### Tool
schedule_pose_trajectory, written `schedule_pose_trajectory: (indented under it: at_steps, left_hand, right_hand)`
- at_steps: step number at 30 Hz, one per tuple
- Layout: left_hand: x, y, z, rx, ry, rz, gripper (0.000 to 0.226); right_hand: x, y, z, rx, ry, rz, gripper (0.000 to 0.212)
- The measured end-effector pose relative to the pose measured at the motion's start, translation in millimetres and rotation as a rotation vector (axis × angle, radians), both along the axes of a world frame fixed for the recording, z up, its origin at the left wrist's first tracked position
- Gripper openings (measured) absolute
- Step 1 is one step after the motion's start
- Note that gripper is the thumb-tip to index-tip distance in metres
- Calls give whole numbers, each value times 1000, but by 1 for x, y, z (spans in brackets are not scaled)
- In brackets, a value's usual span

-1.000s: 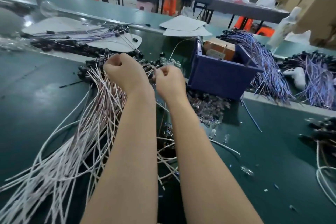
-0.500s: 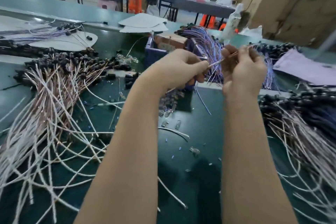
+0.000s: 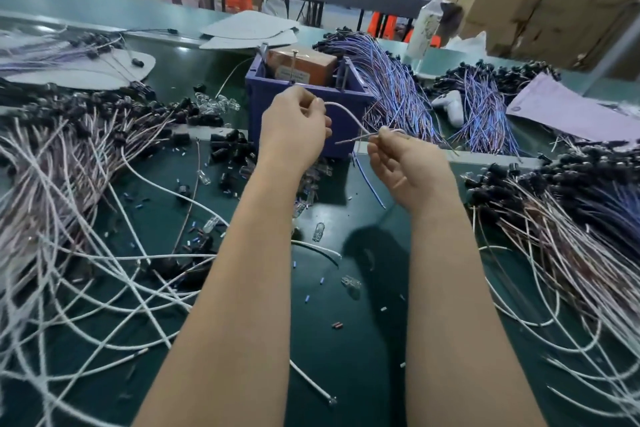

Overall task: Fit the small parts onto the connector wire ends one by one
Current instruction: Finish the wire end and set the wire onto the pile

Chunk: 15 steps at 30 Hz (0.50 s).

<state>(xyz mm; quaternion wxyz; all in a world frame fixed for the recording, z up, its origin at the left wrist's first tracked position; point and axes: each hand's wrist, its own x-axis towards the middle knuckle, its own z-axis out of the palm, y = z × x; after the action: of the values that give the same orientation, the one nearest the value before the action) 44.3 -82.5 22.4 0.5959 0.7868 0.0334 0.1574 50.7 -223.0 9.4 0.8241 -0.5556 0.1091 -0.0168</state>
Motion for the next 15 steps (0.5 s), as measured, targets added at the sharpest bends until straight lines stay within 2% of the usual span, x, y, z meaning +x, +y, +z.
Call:
schedule_pose_trajectory:
  at_steps: [5,8,9,12,13,15]
  left_hand:
    - [6,13,-3,-180,-38,186,20]
    - [4,16,-1,-228,-8,103,16]
    - [3,16,0,-187,4,62,15]
    - [-1,13,2,18,11,-36,15]
    - [-2,12,3,81,13,-61,15]
    - [-6,12,6,181,20,-90,14]
  right_hand:
    - [4,-1,-2,-85,13,-8,16]
    - [5,9,-3,-268,-33,13,10]
    - [5,15,-3,-383,-80,-14,7]
    - [5,25,-4,-828,-278,-152,38]
    - [5,25,-4,-962,-324,-190,42]
    - [5,24,-4,-1089,-376,-261,41]
